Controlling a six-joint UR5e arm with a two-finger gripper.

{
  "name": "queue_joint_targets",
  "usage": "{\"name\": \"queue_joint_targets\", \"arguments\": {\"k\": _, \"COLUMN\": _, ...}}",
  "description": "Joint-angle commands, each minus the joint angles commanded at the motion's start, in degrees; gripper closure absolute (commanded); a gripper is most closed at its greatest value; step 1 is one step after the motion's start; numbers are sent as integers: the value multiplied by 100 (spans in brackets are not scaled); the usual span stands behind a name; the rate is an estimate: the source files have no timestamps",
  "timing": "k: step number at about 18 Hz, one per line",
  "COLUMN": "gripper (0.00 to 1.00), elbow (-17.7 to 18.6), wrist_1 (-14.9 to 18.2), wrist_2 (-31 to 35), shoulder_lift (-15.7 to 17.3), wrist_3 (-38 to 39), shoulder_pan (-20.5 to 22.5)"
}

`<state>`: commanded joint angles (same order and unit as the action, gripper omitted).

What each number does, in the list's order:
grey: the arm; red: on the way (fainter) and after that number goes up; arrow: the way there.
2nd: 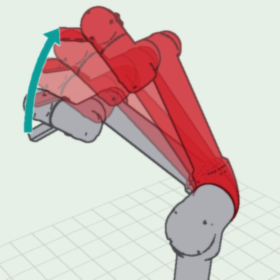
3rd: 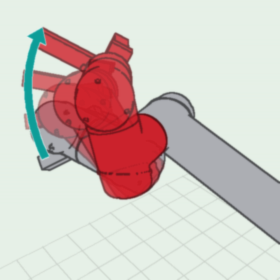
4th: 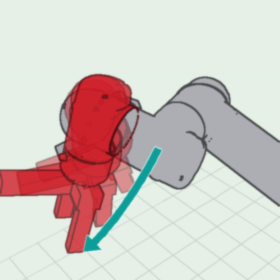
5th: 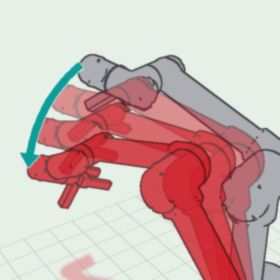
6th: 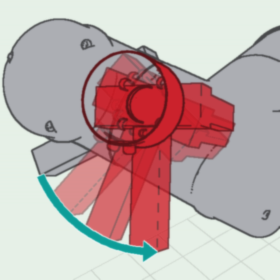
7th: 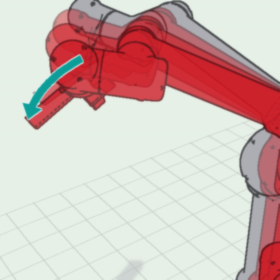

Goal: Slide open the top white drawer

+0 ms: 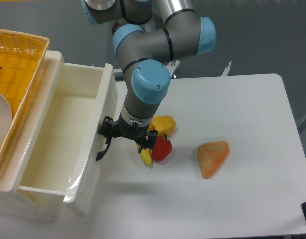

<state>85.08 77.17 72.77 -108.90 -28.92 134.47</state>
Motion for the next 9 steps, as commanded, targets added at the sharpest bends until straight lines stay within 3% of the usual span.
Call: {"name": "queue_joint_targets", "arguments": {"k": 9, "gripper": 0, "elbow": 0, "wrist_1": -26, "wrist_2": 0, "shoulder_lift": 0, "wrist_3": 0, "shoulder_pan": 97}}
